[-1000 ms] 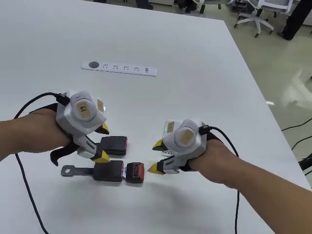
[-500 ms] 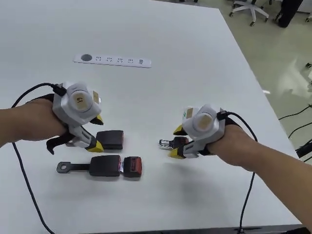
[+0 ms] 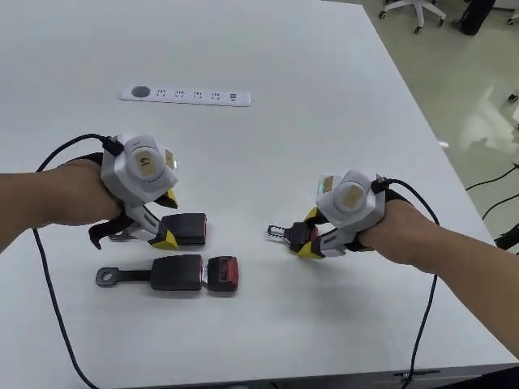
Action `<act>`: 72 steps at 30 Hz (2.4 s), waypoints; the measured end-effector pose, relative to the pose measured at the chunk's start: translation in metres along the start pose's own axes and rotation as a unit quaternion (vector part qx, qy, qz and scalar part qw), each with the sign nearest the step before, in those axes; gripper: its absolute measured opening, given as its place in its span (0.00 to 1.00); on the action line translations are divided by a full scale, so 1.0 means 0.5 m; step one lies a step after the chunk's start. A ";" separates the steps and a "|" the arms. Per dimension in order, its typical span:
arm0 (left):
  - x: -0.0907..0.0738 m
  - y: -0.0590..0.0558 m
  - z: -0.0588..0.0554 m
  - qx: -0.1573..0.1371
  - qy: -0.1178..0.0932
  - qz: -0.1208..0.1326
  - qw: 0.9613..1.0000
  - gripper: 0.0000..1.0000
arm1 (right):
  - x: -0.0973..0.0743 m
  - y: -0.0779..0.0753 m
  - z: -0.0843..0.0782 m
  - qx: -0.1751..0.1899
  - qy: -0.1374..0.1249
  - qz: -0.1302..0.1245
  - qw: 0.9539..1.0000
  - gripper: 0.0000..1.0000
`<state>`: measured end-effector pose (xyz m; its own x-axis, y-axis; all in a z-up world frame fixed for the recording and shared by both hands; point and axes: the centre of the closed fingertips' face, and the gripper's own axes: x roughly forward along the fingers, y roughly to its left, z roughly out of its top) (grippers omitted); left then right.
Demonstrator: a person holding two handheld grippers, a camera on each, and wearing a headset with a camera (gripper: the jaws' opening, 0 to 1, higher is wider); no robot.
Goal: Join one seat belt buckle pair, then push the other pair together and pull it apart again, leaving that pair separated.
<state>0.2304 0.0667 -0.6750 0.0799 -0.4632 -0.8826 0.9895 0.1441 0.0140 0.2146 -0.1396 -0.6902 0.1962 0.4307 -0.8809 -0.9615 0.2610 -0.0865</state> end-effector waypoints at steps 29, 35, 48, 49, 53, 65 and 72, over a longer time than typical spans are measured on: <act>0.021 -0.005 -0.036 -0.009 0.026 -0.015 1.000 0.32 | 0.008 0.005 0.011 -0.033 0.006 0.064 0.997 0.33; 0.022 -0.010 -0.035 0.007 0.031 -0.018 0.999 0.32 | 0.013 0.010 0.021 -0.035 0.007 0.059 0.998 0.33; 0.024 -0.015 -0.031 0.036 0.042 -0.029 0.998 0.31 | 0.053 0.025 0.093 -0.056 -0.012 0.065 0.996 0.32; 0.024 -0.014 -0.032 0.036 0.042 -0.029 0.998 0.31 | 0.059 0.026 0.100 -0.058 -0.015 0.066 0.996 0.32; 0.025 -0.010 -0.035 0.033 0.044 -0.029 0.998 0.31 | 0.068 0.033 0.122 -0.061 -0.020 0.068 0.996 0.32; 0.025 -0.011 -0.035 0.045 0.051 -0.033 0.997 0.31 | 0.088 0.036 0.167 -0.072 -0.025 0.066 0.995 0.32; 0.026 -0.012 -0.034 0.048 0.052 -0.034 0.997 0.31 | 0.096 0.035 0.189 -0.080 -0.025 0.067 0.994 0.32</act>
<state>0.2236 0.0747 -0.6944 0.0032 -0.3744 -0.9273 0.9995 0.0289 -0.0082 0.2252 -0.0328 -0.6902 0.0694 0.4961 -0.8655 -0.9972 0.0585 -0.0465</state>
